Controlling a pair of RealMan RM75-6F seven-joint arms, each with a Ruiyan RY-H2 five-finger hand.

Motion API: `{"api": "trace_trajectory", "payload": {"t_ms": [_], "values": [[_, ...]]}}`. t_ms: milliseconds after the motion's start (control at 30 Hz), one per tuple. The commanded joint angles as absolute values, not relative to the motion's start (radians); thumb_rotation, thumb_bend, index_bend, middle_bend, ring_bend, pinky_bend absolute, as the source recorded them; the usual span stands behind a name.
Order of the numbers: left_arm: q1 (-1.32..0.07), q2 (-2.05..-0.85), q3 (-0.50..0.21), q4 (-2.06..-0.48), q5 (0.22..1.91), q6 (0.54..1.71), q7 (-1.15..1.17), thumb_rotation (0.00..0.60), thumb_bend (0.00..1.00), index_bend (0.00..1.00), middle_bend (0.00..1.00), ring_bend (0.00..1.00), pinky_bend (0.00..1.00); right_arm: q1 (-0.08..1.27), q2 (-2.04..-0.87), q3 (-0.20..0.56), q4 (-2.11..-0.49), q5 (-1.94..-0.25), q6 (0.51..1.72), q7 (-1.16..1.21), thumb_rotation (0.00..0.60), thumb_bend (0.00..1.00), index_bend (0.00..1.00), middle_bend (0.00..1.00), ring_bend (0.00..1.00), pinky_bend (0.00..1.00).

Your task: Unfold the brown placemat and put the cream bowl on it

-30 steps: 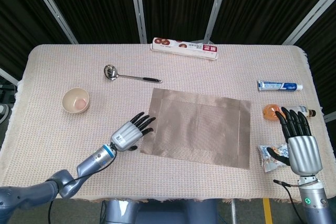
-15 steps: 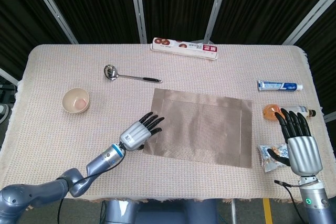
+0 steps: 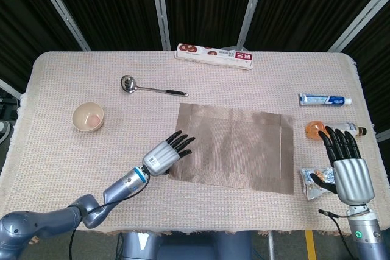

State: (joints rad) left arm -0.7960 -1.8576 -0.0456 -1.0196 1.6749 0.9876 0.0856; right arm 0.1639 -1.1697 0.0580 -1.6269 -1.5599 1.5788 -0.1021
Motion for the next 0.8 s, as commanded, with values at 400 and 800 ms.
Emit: {"api": "trace_trajectory", "payload": {"t_ms": [400, 800], "values": [[-0.799, -1.858, -0.038, -1.046, 1.648, 0.973, 0.093, 0.600, 0.31, 0.31, 0.00, 0.00, 0.00, 0.157, -1.163, 0.063, -1.629, -1.576, 1.584, -0.092, 0.600, 0.00, 0.00, 0.00, 0.00, 0.00], [-0.790, -1.873, -0.021, -1.050, 1.627, 0.958, 0.089, 0.600, 0.45, 0.51, 0.00, 0.00, 0.00, 0.150, -1.155, 0.068, -1.634, -1.592, 1.598, -0.084, 0.600, 0.00, 0.00, 0.00, 0.00, 0.00]]}}
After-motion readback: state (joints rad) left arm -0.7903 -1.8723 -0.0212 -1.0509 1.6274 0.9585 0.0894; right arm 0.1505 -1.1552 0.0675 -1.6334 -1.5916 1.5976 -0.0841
